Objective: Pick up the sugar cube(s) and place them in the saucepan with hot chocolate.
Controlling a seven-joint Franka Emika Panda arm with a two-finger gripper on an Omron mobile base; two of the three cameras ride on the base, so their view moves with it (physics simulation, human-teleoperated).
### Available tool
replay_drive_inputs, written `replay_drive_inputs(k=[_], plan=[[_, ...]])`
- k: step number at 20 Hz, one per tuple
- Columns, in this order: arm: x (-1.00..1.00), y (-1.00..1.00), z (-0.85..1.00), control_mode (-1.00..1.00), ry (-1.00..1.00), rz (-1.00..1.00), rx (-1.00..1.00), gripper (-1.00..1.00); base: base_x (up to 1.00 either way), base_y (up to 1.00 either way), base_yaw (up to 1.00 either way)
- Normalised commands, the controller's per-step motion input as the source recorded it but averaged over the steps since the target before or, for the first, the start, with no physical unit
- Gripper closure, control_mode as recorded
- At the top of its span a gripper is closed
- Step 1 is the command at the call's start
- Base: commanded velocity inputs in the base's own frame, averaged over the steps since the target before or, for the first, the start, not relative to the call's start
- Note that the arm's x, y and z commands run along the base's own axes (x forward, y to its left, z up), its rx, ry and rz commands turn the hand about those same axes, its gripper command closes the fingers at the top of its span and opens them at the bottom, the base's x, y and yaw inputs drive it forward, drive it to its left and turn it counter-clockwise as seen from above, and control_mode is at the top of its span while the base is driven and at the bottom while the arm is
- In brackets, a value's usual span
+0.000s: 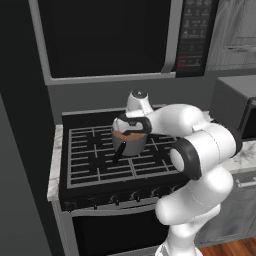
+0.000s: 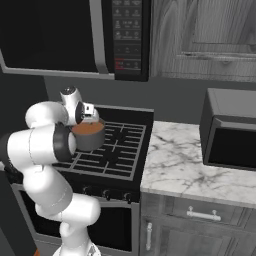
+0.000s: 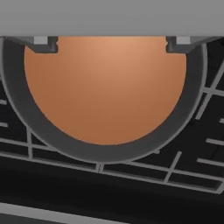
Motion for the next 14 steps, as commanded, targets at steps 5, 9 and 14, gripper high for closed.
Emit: replay_drive_inputs(k=[5,9,14], plan=[[0.00,-0.04,0.36,-1.00,0.00,0.00,0.00,-1.00,0.00,0.00,0.00],[-0.06,-0.08,0.51,-1.00,-0.02,0.00,0.00,-1.00,0.00,0.00,0.00],[-0.55,-0.13,0.52,-1.00,-0.10,0.00,0.03,-1.00,0.00,0.00,0.00]])
